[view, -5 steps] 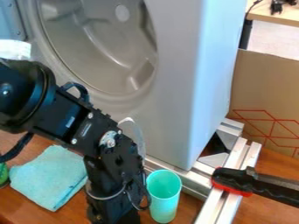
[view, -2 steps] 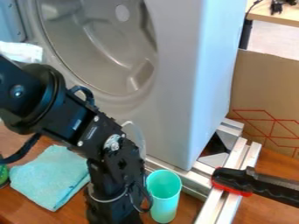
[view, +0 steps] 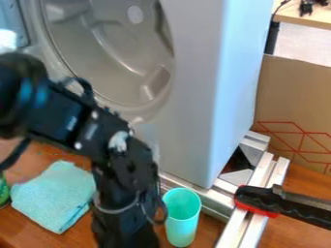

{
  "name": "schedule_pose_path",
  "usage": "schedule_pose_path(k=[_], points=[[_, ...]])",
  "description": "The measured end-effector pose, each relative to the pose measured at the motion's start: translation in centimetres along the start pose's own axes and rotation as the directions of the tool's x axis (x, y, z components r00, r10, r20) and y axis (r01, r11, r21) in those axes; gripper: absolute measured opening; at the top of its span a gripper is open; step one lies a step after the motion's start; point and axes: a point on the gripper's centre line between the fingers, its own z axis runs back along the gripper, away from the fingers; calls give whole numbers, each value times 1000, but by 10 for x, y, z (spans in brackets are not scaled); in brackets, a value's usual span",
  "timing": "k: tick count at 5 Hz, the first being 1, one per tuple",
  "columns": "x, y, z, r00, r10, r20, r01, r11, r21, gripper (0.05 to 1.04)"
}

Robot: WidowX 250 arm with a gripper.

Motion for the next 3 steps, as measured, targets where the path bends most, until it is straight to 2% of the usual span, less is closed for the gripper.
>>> schedule_pose_path(k=[1, 2, 3], points=[[7, 1, 28, 998, 11, 56, -12, 1000, 11, 1001], [3, 4, 59, 997, -9, 82, 7, 999, 31, 1001], [0, 39, 75, 998, 20, 57, -28, 991, 132, 1001]])
